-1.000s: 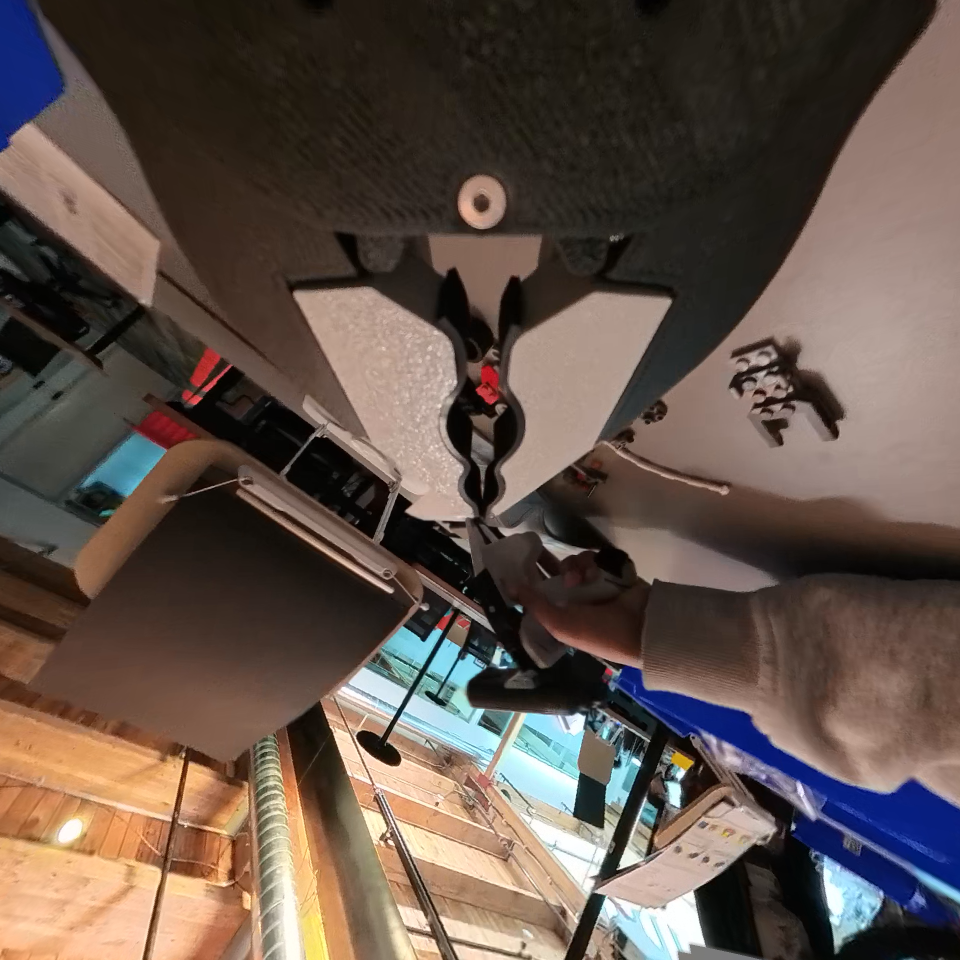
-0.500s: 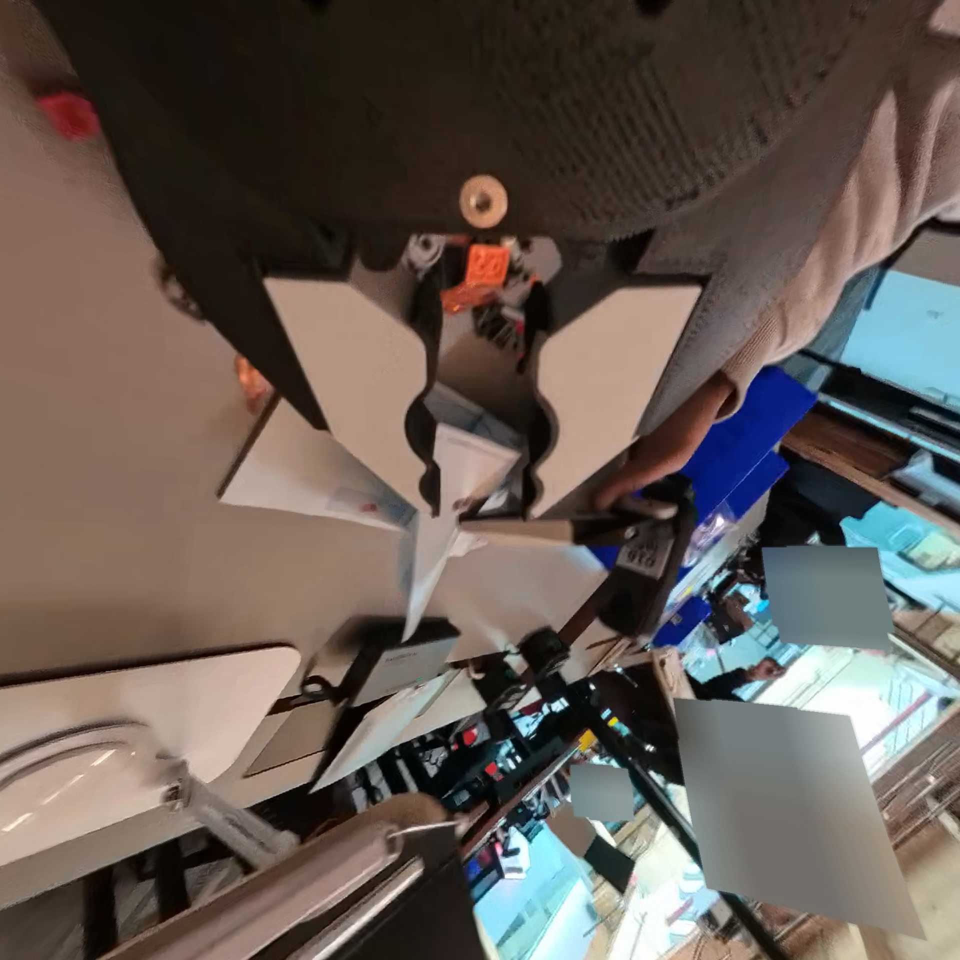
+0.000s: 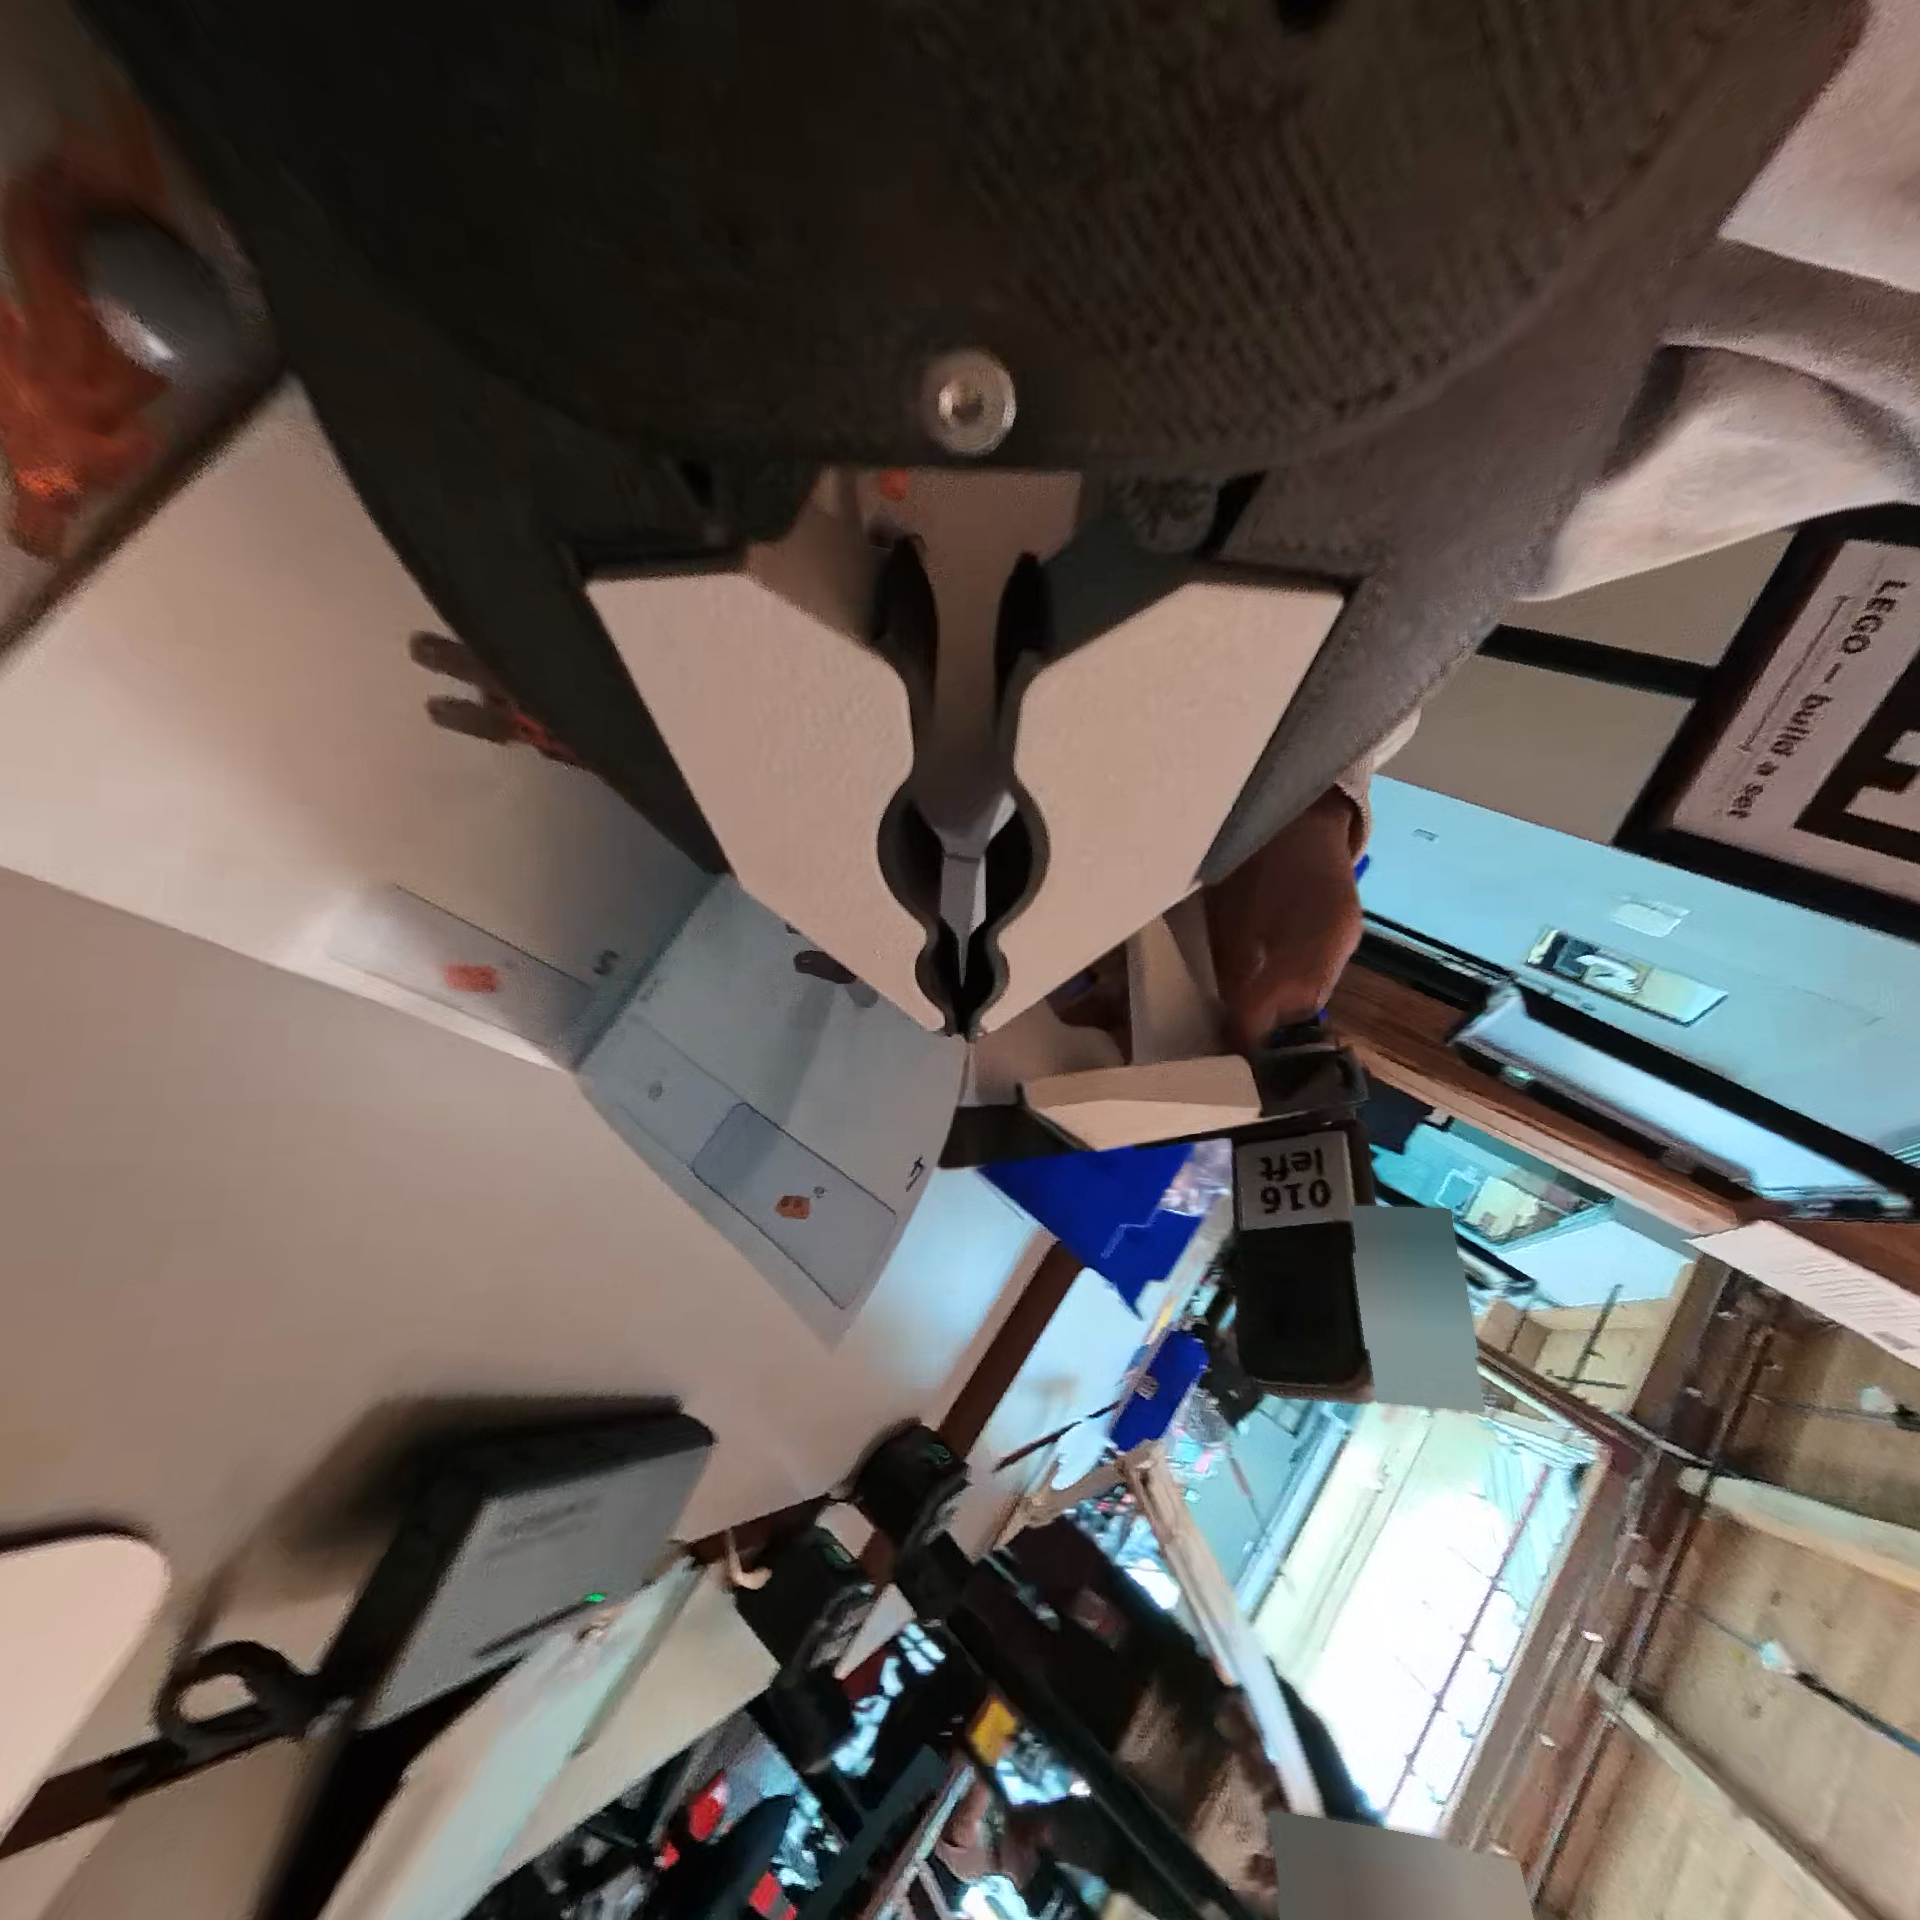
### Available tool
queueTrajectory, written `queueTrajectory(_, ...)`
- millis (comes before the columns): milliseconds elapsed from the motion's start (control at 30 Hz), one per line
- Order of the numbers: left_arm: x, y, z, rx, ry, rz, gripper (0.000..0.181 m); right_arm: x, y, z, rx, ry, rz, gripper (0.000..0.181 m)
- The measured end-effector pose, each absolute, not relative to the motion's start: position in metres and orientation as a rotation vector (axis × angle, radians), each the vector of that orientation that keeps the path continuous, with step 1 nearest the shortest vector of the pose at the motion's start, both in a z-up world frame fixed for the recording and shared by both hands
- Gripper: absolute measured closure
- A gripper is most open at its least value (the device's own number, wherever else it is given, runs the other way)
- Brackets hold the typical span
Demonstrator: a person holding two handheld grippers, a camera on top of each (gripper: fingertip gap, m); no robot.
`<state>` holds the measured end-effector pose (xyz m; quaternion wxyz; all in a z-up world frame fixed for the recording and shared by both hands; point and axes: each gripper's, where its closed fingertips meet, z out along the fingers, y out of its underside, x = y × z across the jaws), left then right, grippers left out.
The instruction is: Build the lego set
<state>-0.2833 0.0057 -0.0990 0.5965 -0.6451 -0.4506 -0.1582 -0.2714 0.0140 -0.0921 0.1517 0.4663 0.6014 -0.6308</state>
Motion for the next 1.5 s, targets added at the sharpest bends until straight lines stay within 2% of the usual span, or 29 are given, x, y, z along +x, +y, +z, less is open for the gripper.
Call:
queueTrajectory(133, -0.275, -0.002, -0.094, -1.572, -1.002, -0.316, 0.13, -0.261, -0.008, -0.091, 1.231, 1.879, -1.786, 0.181)
queueTrajectory(300, -0.274, -0.008, -0.09, -1.377, -1.019, -0.622, 0.122, -0.248, -0.024, -0.112, 1.116, 2.467, -1.697, 0.169)
queueTrajectory(400, -0.268, -0.012, -0.088, -1.319, -0.996, -0.77, 0.109, -0.244, -0.028, -0.12, 1.011, 2.762, -1.65, 0.162)
queueTrajectory(500, -0.27, -0.013, -0.107, -1.4, -1.052, -0.72, 0.113, -0.24, -0.034, -0.123, 0.897, 2.938, -1.625, 0.156)
queueTrajectory(600, -0.271, -0.015, -0.118, -1.454, -1.083, -0.685, 0.154, -0.238, -0.034, -0.126, 0.828, 3.049, -1.606, 0.151)
queueTrajectory(733, -0.282, -0.029, -0.131, -1.496, -1.144, -0.6, 0.181, -0.243, -0.02, -0.126, 0.887, 3.089, -1.607, 0.148)
queueTrajectory(967, -0.295, -0.061, -0.141, -1.604, -1.232, -0.39, 0.181, -0.262, 0.02, -0.146, 1.185, 3.0, -1.475, 0.148)
queueTrajectory(1167, -0.307, -0.091, -0.142, -1.677, -1.317, -0.152, 0.175, -0.255, 0.001, -0.163, 1.068, 3.058, -1.386, 0.154)
queueTrajectory(1367, -0.316, -0.091, -0.116, -1.673, -1.24, 0.093, 0.159, -0.253, -0.012, -0.169, 0.949, 3.207, -1.315, 0.16)
queueTrajectory(1500, -0.3, -0.059, -0.098, -1.655, -1.089, -0.002, 0.157, -0.253, -0.018, -0.173, 0.916, 3.209, -1.308, 0.166)
